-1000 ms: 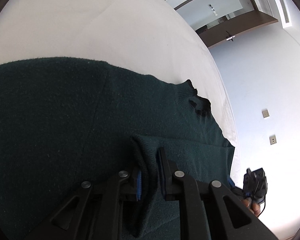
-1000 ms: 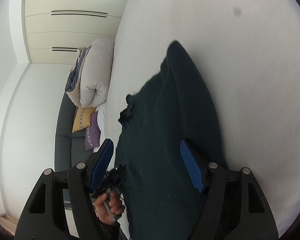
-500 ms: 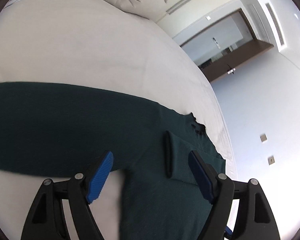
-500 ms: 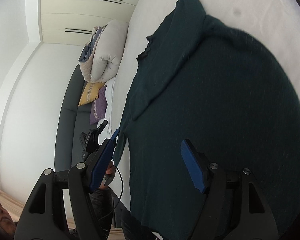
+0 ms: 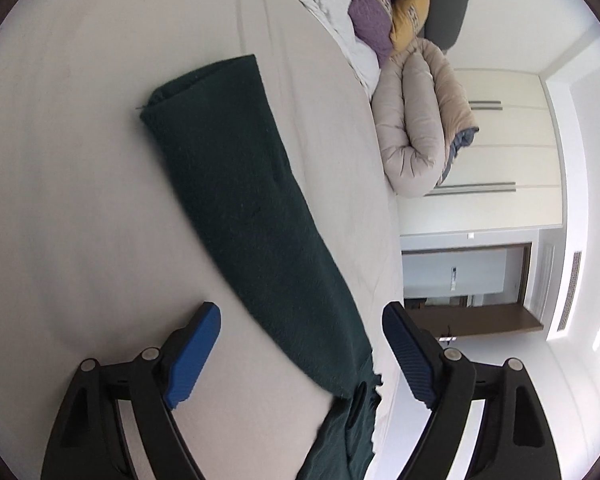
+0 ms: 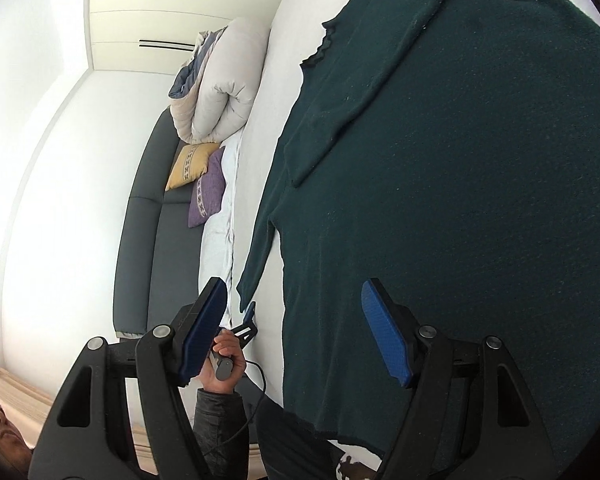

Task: Fold small clothes

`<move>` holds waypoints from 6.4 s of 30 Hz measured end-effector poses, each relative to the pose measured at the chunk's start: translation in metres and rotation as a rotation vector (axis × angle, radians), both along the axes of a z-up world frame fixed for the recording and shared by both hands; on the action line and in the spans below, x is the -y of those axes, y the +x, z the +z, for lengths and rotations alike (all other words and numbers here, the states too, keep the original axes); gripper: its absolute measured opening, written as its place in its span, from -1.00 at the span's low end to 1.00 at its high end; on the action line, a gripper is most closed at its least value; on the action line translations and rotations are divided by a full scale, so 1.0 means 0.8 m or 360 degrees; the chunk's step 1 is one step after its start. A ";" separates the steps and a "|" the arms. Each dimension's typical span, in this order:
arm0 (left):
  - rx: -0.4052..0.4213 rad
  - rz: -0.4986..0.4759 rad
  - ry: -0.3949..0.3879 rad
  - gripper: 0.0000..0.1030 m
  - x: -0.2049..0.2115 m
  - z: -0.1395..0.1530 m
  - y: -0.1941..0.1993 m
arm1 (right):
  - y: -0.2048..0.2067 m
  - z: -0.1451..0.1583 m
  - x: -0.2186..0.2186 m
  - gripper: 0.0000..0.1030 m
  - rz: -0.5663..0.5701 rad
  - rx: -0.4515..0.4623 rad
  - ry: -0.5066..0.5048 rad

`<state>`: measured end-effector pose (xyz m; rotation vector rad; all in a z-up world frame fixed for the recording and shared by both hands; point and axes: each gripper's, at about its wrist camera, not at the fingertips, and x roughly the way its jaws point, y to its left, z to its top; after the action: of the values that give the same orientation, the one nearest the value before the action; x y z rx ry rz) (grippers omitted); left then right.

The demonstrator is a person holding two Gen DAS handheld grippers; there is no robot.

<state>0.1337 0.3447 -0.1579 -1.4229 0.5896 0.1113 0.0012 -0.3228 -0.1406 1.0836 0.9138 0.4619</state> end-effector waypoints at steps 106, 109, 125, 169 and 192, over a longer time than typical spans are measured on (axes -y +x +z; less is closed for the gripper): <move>0.0086 -0.1297 0.1588 -0.22 0.382 0.128 0.250 | 0.360 -0.029 0.094 -0.86 -0.0068 -0.0234 -0.1153; -0.0056 -0.1318 0.1664 -0.25 0.379 0.100 0.282 | 0.359 -0.034 0.100 -0.86 -0.0080 -0.0241 -0.1099; -0.0185 -0.1366 0.1879 -0.34 0.388 0.051 0.286 | 0.356 -0.023 0.088 -0.87 -0.0078 -0.0220 -0.1179; -0.0150 -0.1308 0.1342 -0.77 0.342 0.040 0.360 | 0.334 -0.100 0.081 -0.80 -0.0066 -0.0047 -0.0302; -0.0026 -0.1442 0.1487 0.80 0.330 0.090 -0.021 | 0.018 -0.022 0.135 0.35 -0.0266 -0.0025 -0.0693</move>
<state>0.1173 0.0811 -0.0862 -0.1823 0.9763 -0.2960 0.0159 -0.4309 -0.1580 0.7563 0.8781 0.1064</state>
